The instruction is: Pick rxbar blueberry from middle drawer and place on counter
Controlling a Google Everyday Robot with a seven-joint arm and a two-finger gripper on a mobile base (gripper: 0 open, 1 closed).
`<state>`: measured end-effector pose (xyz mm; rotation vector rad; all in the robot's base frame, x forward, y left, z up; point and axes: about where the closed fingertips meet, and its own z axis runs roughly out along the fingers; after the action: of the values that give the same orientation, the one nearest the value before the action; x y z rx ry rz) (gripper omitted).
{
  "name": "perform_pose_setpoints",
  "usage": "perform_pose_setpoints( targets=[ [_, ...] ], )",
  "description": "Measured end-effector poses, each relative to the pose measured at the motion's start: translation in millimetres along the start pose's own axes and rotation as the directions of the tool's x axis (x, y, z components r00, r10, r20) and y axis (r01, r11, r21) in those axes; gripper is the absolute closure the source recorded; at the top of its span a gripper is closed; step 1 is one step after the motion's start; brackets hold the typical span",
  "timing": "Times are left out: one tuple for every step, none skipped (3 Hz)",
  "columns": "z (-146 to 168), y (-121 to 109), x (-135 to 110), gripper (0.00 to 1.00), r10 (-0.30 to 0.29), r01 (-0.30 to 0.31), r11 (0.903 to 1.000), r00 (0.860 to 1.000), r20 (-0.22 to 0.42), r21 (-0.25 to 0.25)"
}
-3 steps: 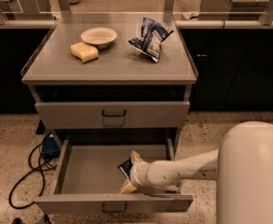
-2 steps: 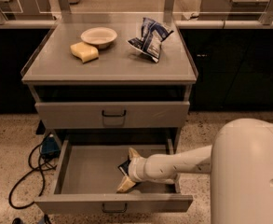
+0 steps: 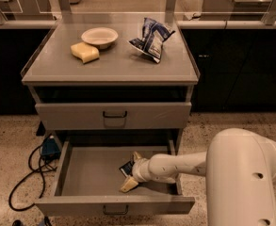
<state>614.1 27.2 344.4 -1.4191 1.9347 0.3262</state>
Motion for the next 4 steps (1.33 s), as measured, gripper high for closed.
perform_pose_setpoints(
  targets=[
    [0.7, 0.9, 0.8, 0.0, 0.001, -0.001, 1.0, 1.0, 0.0, -0.001],
    [0.7, 0.9, 0.8, 0.18, 0.001, -0.001, 1.0, 1.0, 0.0, -0.001],
    [0.7, 0.9, 0.8, 0.41, 0.001, -0.001, 1.0, 1.0, 0.0, -0.001],
    [0.7, 1.0, 0.7, 0.64, 0.001, -0.001, 1.0, 1.0, 0.0, -0.001]
  ],
)
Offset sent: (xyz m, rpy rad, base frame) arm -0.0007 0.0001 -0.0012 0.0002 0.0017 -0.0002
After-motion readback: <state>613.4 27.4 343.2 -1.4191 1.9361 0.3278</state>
